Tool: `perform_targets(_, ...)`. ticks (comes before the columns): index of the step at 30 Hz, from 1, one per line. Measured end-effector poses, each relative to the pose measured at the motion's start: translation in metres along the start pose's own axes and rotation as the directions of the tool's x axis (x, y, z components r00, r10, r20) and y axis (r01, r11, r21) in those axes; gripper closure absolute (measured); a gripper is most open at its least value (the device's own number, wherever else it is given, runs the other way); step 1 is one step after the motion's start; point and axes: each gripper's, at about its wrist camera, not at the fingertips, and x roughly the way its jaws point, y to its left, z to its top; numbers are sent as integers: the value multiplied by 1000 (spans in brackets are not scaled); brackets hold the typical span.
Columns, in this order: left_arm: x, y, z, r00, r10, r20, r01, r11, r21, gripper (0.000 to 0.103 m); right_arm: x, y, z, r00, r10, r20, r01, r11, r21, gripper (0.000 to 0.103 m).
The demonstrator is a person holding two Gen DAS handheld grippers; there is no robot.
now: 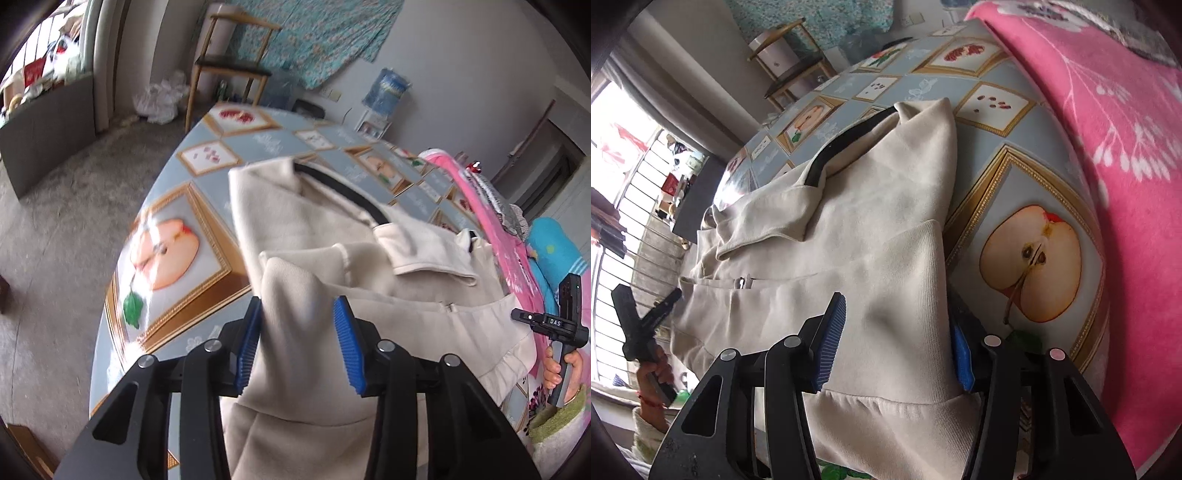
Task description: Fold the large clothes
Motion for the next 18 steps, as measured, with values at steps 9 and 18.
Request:
perform_targets(9,-3,-27,-9,997,-78,-28,81,990,119,65,-29,24,-13,994,43,98,-31,992,-120,53)
perform_targets(18,19,-20,0,997,58,-49,-52,992,119,81,-5,17,-6,996,-14,93,23,995,-93,61)
